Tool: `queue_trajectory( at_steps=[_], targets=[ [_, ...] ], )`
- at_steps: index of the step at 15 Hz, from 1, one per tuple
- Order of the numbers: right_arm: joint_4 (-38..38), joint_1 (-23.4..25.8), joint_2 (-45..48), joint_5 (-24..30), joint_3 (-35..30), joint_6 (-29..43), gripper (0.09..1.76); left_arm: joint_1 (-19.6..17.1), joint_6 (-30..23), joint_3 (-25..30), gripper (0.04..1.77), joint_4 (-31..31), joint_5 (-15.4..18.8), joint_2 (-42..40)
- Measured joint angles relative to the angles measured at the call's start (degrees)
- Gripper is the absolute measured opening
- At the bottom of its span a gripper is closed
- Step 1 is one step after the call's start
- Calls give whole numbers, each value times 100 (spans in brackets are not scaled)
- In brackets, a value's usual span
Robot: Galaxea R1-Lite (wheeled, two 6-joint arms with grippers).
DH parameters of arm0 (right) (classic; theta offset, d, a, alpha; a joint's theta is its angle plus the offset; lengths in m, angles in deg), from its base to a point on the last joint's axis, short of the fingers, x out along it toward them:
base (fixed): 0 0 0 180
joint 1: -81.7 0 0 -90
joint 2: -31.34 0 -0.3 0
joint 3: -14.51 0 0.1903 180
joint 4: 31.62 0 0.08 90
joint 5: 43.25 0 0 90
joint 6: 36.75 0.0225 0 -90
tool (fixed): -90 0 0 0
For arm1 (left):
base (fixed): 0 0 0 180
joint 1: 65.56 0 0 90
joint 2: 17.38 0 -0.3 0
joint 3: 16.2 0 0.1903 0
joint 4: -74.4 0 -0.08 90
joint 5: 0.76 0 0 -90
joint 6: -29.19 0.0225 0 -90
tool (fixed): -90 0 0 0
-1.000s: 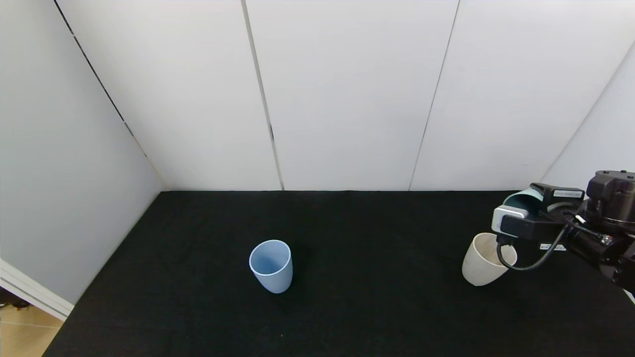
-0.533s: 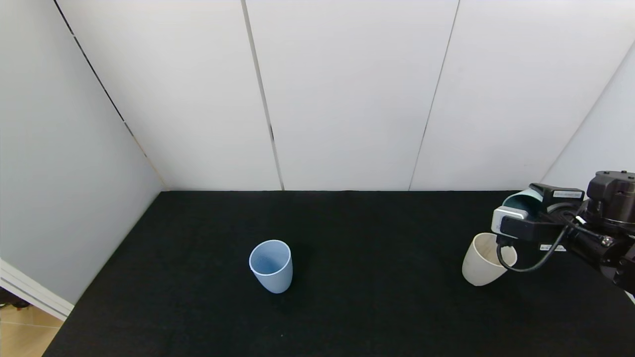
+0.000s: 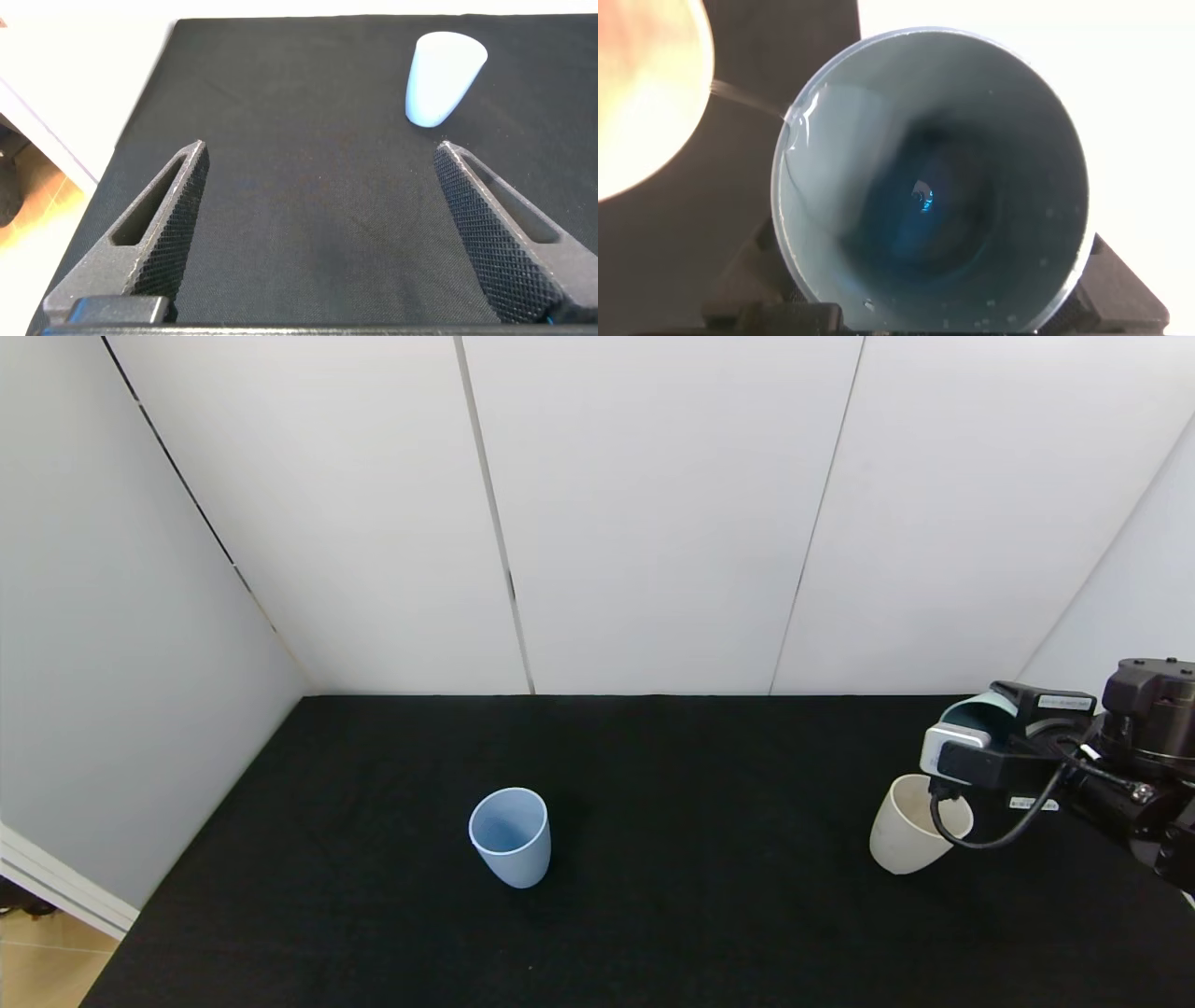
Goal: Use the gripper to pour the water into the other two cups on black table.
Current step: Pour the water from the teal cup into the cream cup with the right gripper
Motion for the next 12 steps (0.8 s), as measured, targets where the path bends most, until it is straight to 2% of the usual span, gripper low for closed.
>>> queue_trajectory(
  at_steps=[1,5,9,12],
  targets=[
    [22,-27,26,16,-6,289,121,0,-2,0,172,2,0,0],
    [77,-402,63,44,-6,2288,121,0,-2,0,172,2,2,-2],
    [71,-864,107,90,99,3578,121,0,-2,0,172,2,2,-2],
    [91,-1386,215,88,402,4027,121,0,-2,0,172,2,0,-2]
  ],
)
